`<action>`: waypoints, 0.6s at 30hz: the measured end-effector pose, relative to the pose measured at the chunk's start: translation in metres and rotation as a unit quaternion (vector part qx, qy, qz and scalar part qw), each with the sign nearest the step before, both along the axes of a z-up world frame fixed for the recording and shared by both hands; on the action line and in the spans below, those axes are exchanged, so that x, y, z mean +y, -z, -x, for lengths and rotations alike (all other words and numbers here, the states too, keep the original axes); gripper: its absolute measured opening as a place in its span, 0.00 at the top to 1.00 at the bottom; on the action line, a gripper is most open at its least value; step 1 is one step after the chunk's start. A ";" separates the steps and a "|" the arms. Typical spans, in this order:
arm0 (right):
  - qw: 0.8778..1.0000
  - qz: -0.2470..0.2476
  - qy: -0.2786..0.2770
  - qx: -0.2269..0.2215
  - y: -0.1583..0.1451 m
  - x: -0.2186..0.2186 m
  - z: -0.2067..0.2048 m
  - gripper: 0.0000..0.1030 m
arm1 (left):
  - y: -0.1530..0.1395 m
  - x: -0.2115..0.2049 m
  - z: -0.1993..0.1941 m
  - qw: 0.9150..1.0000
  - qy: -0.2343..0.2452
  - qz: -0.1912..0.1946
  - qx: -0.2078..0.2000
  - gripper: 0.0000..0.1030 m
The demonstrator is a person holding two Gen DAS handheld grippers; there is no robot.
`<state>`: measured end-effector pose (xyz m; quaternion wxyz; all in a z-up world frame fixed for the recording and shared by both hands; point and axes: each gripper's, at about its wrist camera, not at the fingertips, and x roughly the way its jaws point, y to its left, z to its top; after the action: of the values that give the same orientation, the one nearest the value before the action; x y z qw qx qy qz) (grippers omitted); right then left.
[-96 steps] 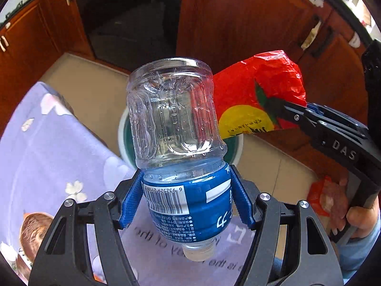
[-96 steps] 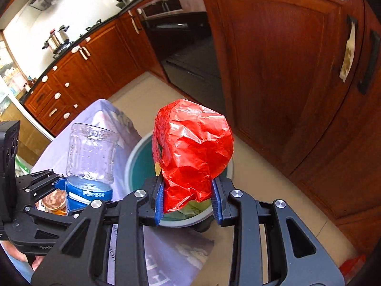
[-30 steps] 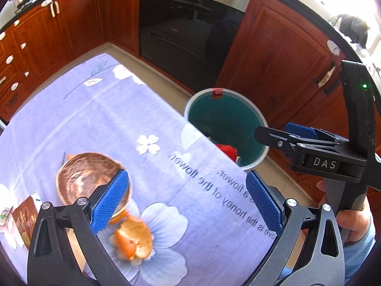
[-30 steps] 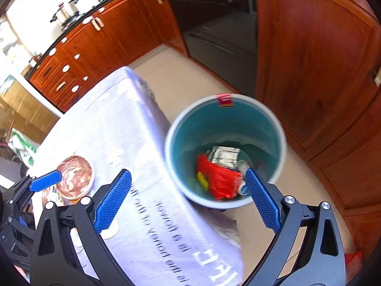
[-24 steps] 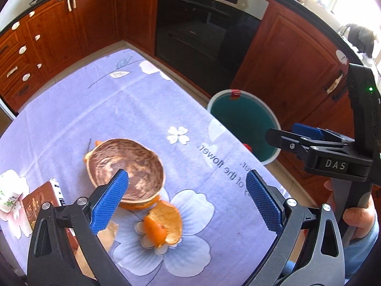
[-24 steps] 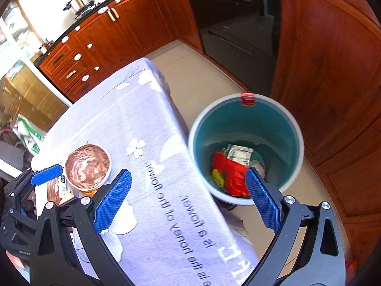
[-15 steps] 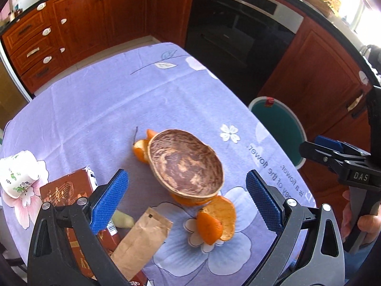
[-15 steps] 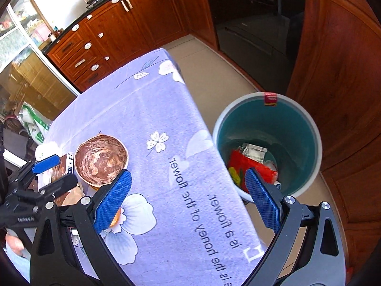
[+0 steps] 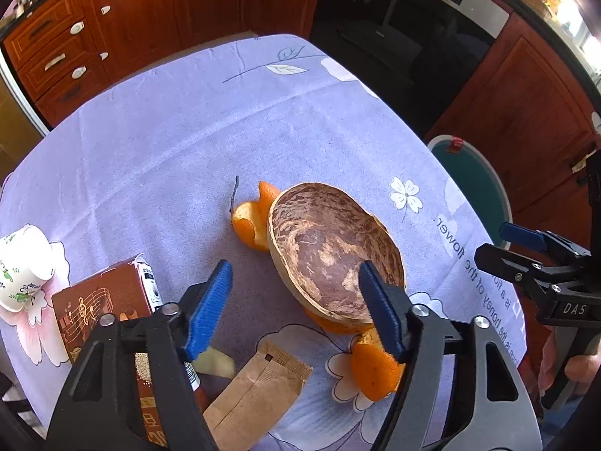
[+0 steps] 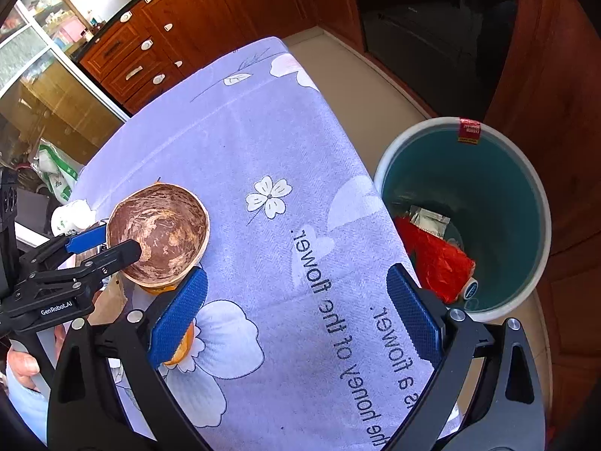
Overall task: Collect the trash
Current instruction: 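Move both grippers back over the table toward the brown bowl, then grasp the rim of the brown coconut-shell bowl with the left gripper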
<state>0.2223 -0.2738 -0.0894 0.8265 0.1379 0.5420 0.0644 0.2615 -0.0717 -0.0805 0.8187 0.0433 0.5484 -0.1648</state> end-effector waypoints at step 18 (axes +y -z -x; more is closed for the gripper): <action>0.999 -0.016 -0.042 0.007 0.004 0.027 0.009 0.11 | -0.033 0.010 0.019 0.999 -0.009 0.017 -0.046 0.94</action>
<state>0.2128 -0.2467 -0.0929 0.8168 0.1289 0.5520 0.1070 0.2429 -0.0622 -0.0474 0.8450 0.0320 0.5079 -0.1641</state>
